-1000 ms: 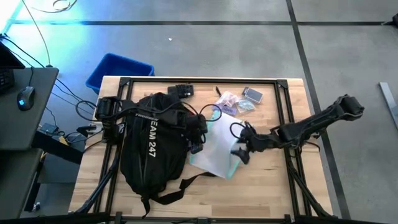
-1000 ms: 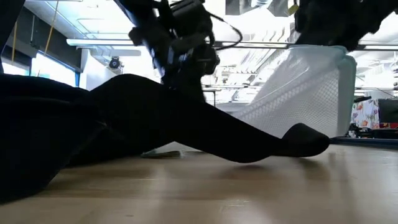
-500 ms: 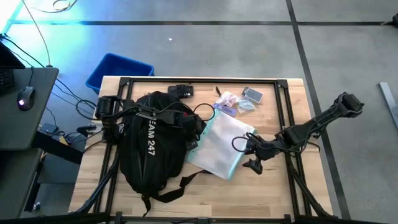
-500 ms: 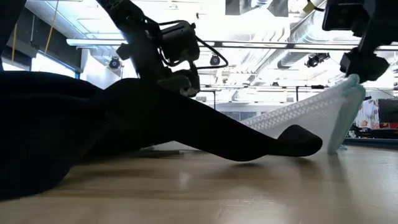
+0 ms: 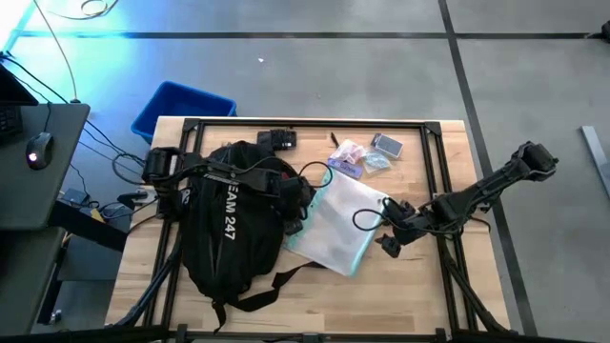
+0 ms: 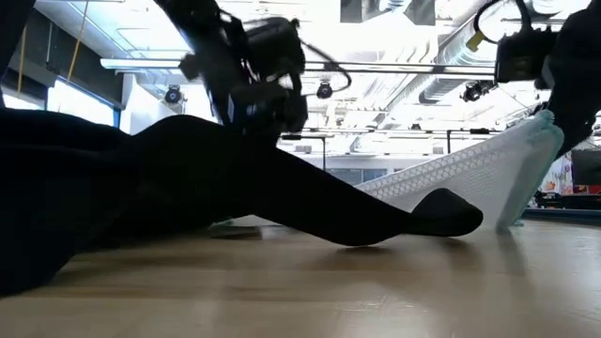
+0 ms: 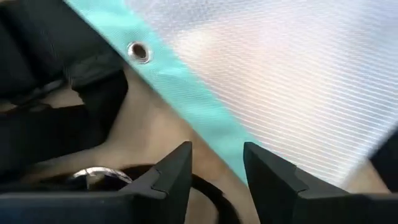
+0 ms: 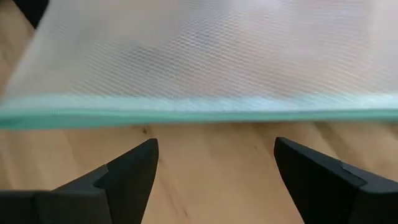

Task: Unpack backpack
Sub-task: Put the pink earphones into the transparent zip bag

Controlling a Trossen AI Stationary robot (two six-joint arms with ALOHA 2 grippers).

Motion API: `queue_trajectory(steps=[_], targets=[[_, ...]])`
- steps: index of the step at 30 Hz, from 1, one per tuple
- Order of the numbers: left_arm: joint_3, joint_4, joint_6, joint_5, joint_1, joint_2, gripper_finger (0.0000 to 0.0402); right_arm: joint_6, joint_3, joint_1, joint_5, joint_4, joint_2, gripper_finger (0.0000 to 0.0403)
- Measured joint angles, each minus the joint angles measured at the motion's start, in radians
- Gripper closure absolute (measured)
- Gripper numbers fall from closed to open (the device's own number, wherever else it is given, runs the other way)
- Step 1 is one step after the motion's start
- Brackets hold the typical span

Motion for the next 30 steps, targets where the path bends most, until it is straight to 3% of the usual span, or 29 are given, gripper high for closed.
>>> queue_trajectory(steps=[5,13,16,23,30], targets=[[0.037,-0.067,0.001,-0.095,-0.037,-0.065,0.0314,-0.06,-0.058,-0.062,-0.043,0.254,0.008,0.0099],[0.093,-0.003,0.001,-0.074,-0.073,-0.09,0.0334,-0.201,-0.058,-0.271,-0.052,0.608,0.105,0.0099],[0.094,0.032,0.0,-0.073,-0.083,-0.091,0.0335,-0.214,-0.033,-0.334,-0.032,0.662,0.107,0.0099],[0.093,0.047,-0.017,-0.078,-0.098,-0.09,0.0335,-0.268,0.063,-0.404,0.117,0.582,0.019,0.0099],[0.093,0.13,0.007,-0.091,-0.101,-0.09,0.0335,-0.264,0.257,-0.411,0.348,0.059,-0.078,0.0099]])
